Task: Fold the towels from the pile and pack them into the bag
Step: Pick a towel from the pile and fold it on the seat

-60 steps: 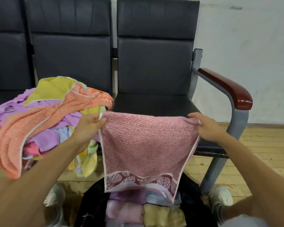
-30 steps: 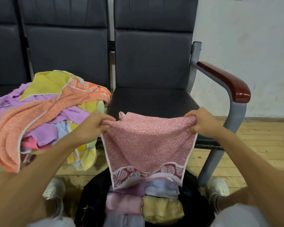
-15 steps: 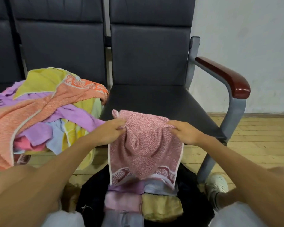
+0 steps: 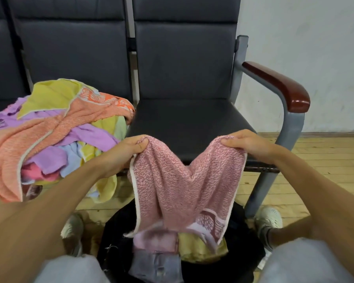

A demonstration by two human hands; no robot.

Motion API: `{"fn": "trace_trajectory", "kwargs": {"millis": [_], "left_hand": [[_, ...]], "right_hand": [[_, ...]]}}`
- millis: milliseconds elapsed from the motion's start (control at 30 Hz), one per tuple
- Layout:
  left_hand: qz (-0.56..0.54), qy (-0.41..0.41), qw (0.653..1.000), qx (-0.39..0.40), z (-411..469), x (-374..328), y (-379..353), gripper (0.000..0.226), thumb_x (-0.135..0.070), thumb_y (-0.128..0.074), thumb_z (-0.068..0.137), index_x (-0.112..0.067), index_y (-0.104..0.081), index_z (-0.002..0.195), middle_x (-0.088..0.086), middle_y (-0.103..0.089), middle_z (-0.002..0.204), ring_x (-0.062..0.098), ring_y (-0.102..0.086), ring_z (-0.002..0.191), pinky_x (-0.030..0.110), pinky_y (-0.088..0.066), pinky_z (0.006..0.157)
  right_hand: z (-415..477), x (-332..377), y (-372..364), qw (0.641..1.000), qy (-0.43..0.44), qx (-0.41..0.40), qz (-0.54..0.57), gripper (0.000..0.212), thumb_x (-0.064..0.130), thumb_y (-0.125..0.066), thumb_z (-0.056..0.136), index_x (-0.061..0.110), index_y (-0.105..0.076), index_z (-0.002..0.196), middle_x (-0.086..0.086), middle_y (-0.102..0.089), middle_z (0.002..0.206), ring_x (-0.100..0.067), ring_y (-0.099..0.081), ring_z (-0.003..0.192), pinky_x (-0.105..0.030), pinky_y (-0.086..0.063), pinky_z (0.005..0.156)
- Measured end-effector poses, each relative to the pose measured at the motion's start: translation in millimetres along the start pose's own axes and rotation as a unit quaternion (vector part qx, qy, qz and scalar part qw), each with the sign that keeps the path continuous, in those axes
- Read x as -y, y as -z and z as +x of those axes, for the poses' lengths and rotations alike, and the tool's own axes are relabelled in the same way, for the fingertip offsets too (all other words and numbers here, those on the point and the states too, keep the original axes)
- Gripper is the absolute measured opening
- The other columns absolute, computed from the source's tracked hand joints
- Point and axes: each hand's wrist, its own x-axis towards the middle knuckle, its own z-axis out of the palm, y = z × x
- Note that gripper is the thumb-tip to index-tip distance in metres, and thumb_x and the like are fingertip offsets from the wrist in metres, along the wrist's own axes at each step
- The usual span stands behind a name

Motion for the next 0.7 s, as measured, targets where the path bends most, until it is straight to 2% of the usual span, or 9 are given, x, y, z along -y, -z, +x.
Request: {"fn": "trace_trajectory", "kwargs": {"millis": [67,167,233,333,467,533,600,633,700], "left_hand": [[0.135,-0.025,0.99,-0.039,1,3,10,0.027,-0.016,-0.039,0.103,-0.011,-0.064,0.097,0.007,-0.069,0.093,0.017,-0.062,0.091,0.034,-0.047,0.087],[0.312,-0.07,0.938,-0.132,7,11,24,0.032,-0.022,-0.044,0.102,0.005,-0.061,0.099,0.021,-0.066,0.098,0.027,-0.06,0.092,0.038,-0.042,0.088],[0.329,-0.098,0.919,-0.194,8,11,29,0.031,-0.022,-0.049,0.1,0.004,-0.064,0.097,0.019,-0.067,0.094,0.03,-0.059,0.089,0.035,-0.039,0.079],[0.339,-0.136,0.895,-0.258,11,7,34,0.019,-0.019,-0.056,0.096,-0.005,-0.069,0.092,0.009,-0.068,0.088,0.02,-0.057,0.083,0.031,-0.034,0.069],[0.333,-0.155,0.886,-0.282,11,6,37,0.014,-0.008,-0.056,0.095,-0.004,-0.069,0.095,0.009,-0.068,0.087,0.02,-0.056,0.074,0.03,-0.036,0.069],[0.324,-0.18,0.88,-0.297,9,2,33,0.02,0.004,-0.05,0.093,-0.001,-0.068,0.101,0.008,-0.067,0.093,0.02,-0.06,0.08,0.03,-0.044,0.075],[0.321,-0.202,0.871,-0.313,6,-1,28,0.029,0.013,-0.044,0.09,0.003,-0.065,0.107,0.006,-0.064,0.099,0.018,-0.059,0.091,0.014,-0.044,0.081],[0.328,-0.204,0.865,-0.32,6,0,28,0.027,0.013,-0.044,0.091,0.004,-0.064,0.106,0.007,-0.065,0.099,0.017,-0.058,0.091,0.012,-0.043,0.079],[0.35,-0.198,0.853,-0.333,8,6,30,0.018,0.002,-0.049,0.095,0.003,-0.065,0.101,0.013,-0.069,0.095,0.024,-0.061,0.088,0.03,-0.045,0.078]], "right_hand": [[2,-2,4,0.999,0.007,-0.043,-0.023,0.022,0.028,-0.057,0.097,0.017,-0.075,0.093,0.001,-0.073,0.094,-0.014,-0.068,0.09,-0.029,-0.049,0.086],[9,-10,11,0.972,0.016,-0.15,-0.181,0.037,0.035,-0.053,0.098,0.004,-0.072,0.092,-0.01,-0.069,0.089,-0.022,-0.063,0.085,-0.04,-0.047,0.084],[12,-14,15,0.945,0.024,-0.196,-0.259,0.04,0.034,-0.05,0.1,0.0,-0.069,0.09,-0.015,-0.067,0.087,-0.028,-0.06,0.082,-0.04,-0.046,0.081],[12,-15,19,0.94,0.03,-0.22,-0.259,0.024,0.022,-0.05,0.101,0.005,-0.066,0.096,-0.014,-0.068,0.096,-0.025,-0.056,0.085,-0.03,-0.036,0.076],[11,-11,16,0.936,0.024,-0.251,-0.247,0.017,0.01,-0.051,0.1,0.008,-0.062,0.113,-0.016,-0.066,0.11,-0.031,-0.059,0.099,-0.031,-0.042,0.08],[10,-8,16,0.93,0.029,-0.278,-0.24,0.019,0.008,-0.052,0.099,0.005,-0.061,0.116,-0.016,-0.065,0.112,-0.031,-0.059,0.099,-0.029,-0.041,0.082],[9,-7,16,0.924,0.022,-0.308,-0.224,0.02,0.009,-0.051,0.099,0.004,-0.062,0.115,-0.017,-0.065,0.111,-0.025,-0.056,0.093,-0.028,-0.04,0.082],[9,-8,16,0.922,0.013,-0.318,-0.219,0.02,0.01,-0.051,0.1,0.003,-0.062,0.115,-0.018,-0.066,0.111,-0.023,-0.054,0.09,-0.028,-0.04,0.081],[8,-11,15,0.919,-0.001,-0.322,-0.225,0.022,0.013,-0.051,0.1,0.001,-0.064,0.114,-0.02,-0.067,0.109,-0.024,-0.055,0.089,-0.028,-0.039,0.081]]}}
